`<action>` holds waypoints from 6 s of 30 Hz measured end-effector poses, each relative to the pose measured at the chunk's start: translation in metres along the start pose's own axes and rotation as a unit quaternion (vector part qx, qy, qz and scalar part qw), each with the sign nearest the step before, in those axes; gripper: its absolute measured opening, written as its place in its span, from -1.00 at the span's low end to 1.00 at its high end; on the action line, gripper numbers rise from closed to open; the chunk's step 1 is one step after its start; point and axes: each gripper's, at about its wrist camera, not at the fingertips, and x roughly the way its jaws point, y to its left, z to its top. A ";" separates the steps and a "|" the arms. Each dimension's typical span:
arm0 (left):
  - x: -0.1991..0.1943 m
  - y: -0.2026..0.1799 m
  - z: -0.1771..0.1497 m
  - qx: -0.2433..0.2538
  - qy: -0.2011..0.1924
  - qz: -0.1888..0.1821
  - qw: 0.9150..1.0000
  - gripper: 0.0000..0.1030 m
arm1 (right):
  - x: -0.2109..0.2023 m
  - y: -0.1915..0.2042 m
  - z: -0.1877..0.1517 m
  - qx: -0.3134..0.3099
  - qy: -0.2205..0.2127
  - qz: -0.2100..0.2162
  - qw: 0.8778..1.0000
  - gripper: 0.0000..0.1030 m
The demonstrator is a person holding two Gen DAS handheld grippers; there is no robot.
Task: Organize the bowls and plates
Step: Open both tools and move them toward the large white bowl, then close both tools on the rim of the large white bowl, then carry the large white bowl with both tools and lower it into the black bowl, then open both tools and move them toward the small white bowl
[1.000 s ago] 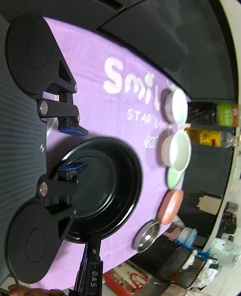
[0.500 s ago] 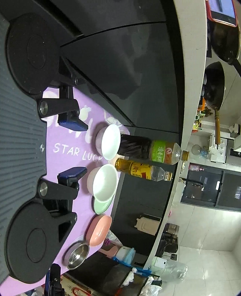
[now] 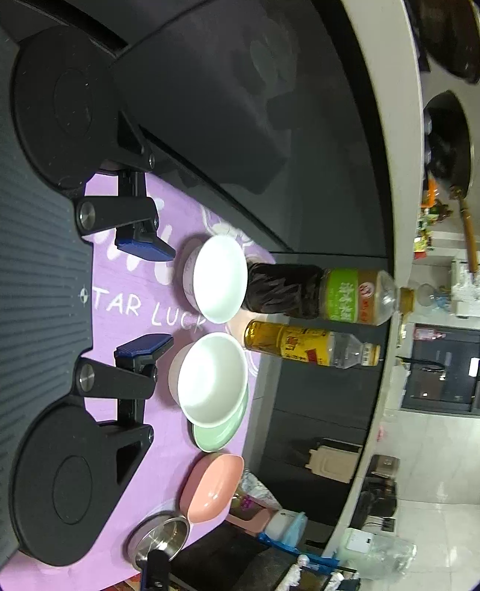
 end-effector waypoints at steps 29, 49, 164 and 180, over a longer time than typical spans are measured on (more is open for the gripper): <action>0.134 -0.012 0.021 -0.099 0.088 -0.033 0.991 -0.21 | 0.153 0.020 0.052 -0.024 0.084 0.056 0.995 -0.31; 0.094 -0.047 0.040 0.007 0.062 -0.043 0.997 -0.74 | 0.122 0.037 0.046 -0.059 0.052 0.034 0.996 -0.84; -0.104 -0.021 -0.007 0.289 0.074 -0.083 0.951 -0.53 | -0.028 0.034 -0.070 -0.062 0.089 -0.010 0.994 -0.59; -0.060 0.039 0.037 0.197 0.048 -0.023 0.979 -0.34 | -0.017 0.068 -0.016 -0.100 0.064 0.008 0.993 -0.31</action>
